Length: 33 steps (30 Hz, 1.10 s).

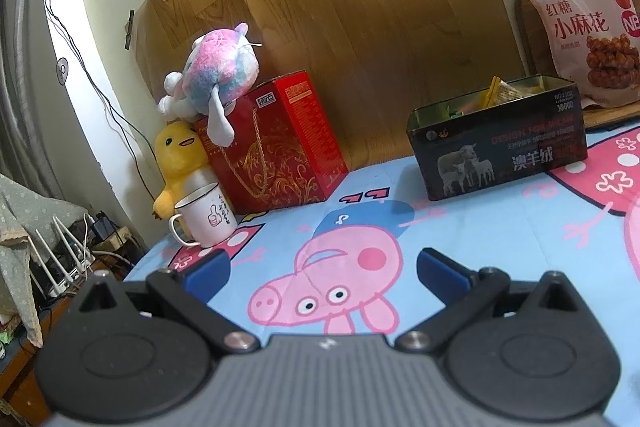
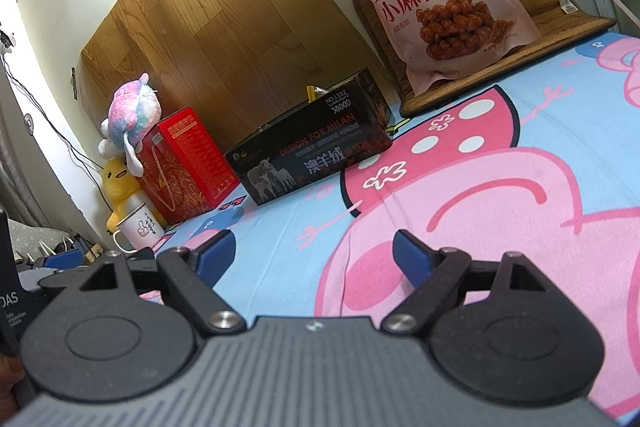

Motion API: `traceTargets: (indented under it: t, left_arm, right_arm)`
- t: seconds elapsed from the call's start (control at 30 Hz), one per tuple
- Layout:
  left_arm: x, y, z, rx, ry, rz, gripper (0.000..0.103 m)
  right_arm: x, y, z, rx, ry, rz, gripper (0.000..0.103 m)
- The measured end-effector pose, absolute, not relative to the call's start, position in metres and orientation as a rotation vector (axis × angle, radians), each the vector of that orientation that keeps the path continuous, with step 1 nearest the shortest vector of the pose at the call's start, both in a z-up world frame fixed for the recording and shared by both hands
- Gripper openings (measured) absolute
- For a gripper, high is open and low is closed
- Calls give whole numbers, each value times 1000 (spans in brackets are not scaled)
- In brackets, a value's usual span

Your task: Organize snacks

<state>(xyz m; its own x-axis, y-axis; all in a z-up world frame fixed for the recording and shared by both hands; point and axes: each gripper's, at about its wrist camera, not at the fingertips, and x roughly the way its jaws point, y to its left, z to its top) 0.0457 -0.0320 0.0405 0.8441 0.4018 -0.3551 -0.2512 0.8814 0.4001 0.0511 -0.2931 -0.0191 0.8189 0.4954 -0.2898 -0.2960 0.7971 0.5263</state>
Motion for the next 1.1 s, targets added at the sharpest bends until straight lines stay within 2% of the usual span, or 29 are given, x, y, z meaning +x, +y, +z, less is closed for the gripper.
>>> traceTargets:
  t: [1.1]
  left_arm:
    - [47, -42, 26, 353, 508, 265, 103]
  right_arm:
    - [51, -294, -20, 487, 433, 446, 88]
